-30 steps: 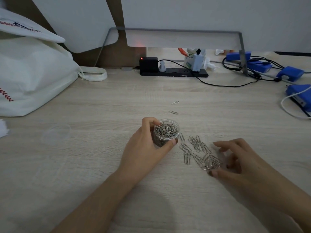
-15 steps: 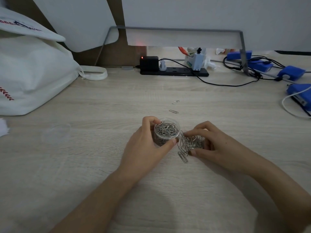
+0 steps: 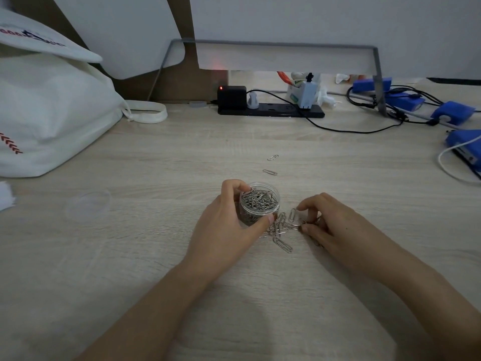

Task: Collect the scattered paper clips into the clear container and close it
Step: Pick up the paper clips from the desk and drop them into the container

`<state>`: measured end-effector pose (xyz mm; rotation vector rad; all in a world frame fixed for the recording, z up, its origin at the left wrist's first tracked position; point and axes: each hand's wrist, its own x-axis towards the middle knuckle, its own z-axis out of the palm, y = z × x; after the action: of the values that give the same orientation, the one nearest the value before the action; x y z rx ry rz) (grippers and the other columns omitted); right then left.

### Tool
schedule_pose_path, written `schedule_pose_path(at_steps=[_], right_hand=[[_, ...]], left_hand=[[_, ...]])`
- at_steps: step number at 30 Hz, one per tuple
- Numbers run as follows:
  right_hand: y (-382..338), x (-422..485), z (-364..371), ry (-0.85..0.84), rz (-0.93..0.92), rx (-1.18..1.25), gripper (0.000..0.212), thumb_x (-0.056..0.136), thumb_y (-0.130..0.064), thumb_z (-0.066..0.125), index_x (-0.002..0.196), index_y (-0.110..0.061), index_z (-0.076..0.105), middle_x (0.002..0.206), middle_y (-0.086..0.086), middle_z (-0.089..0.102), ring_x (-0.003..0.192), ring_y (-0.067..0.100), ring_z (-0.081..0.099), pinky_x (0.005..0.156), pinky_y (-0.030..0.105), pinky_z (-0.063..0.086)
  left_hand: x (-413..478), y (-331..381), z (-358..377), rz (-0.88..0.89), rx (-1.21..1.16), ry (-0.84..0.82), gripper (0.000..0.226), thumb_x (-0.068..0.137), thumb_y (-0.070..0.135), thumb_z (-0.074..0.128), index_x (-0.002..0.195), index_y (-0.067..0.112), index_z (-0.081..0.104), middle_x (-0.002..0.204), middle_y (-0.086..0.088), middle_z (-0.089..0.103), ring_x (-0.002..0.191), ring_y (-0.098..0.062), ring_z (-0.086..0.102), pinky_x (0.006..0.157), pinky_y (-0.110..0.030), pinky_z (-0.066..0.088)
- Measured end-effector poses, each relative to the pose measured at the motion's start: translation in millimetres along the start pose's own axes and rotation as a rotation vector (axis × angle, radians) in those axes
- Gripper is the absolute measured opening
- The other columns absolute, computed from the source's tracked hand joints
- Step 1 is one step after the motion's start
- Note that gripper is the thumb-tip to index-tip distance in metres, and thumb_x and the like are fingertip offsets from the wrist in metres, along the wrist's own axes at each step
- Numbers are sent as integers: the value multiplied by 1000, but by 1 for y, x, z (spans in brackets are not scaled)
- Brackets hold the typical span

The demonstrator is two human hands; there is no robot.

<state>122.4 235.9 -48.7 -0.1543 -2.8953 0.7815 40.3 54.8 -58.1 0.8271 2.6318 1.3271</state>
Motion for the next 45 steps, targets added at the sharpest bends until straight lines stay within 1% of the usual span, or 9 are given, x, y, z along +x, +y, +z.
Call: schedule_pose_path(at_steps=[3, 7, 13, 19, 25, 34, 40, 42, 45], right_hand=[[1, -2, 1, 21, 0, 15, 20, 86, -24, 56, 106, -26, 54, 91, -21, 38, 77, -13, 48, 67, 4, 39], [1, -6, -7, 10, 60, 69, 22, 80, -33, 62, 101, -31, 56, 102, -18, 31, 69, 3, 57, 65, 21, 49], [4, -13, -21, -155, 56, 22, 65, 54, -69, 56, 114, -49, 39, 113, -32, 24, 78, 2, 51, 66, 23, 47], [11, -8, -17, -125, 17, 65, 24, 79, -36, 62, 100, -40, 51, 101, -21, 44, 74, 4, 50, 65, 13, 40], [6, -6, -15, -83, -9, 4, 19, 86, -24, 55, 81, -40, 46, 88, -17, 49, 80, -5, 47, 66, 6, 35], [-13, -7, -6, -68, 29, -242, 8, 93, -22, 40, 86, -21, 38, 95, -4, 43, 85, 17, 51, 68, 24, 33], [-8, -10, -7, -31, 54, -102, 6, 89, -19, 48, 84, -19, 50, 75, -13, 46, 64, 3, 44, 60, 16, 35], [-5, -9, -11, -18, 96, 33, 7, 87, -18, 53, 81, -22, 54, 67, -10, 52, 58, 4, 48, 58, 13, 39], [-5, -8, -17, -32, 158, 302, 8, 85, -18, 57, 77, -20, 56, 60, -2, 59, 48, 3, 49, 52, 17, 41]], left_hand=[[0, 0, 0, 1, -8, -3, 49, 76, 47, 68, 111, 32, 37, 114, 13, 55, 107, -4, 51, 81, -18, 35], [0, -1, 0, 0, -5, -3, 50, 75, 48, 68, 111, 32, 37, 115, 14, 56, 109, -3, 51, 83, -20, 36], [1, -1, 0, 0, 0, -4, 50, 75, 49, 68, 110, 33, 36, 114, 13, 57, 108, -4, 52, 83, -19, 36], [1, -1, 0, -2, -5, 4, 49, 75, 47, 68, 109, 33, 36, 114, 13, 57, 108, -4, 52, 84, -21, 37], [0, 0, 0, -2, -11, 1, 48, 75, 48, 68, 108, 33, 37, 115, 13, 56, 109, -4, 52, 86, -24, 39], [0, -1, 0, -14, -14, -17, 49, 75, 49, 67, 110, 34, 36, 116, 14, 56, 107, -2, 51, 80, -19, 37], [0, -1, -1, -18, -15, -29, 48, 75, 50, 67, 109, 35, 38, 114, 13, 58, 107, -3, 52, 77, -16, 38], [0, 0, -2, -14, -15, -35, 46, 75, 50, 67, 109, 36, 40, 113, 15, 58, 106, -2, 52, 76, -9, 35], [0, 0, -2, -10, -14, -29, 43, 75, 50, 66, 108, 37, 41, 111, 17, 58, 105, -2, 52, 78, -15, 38]])
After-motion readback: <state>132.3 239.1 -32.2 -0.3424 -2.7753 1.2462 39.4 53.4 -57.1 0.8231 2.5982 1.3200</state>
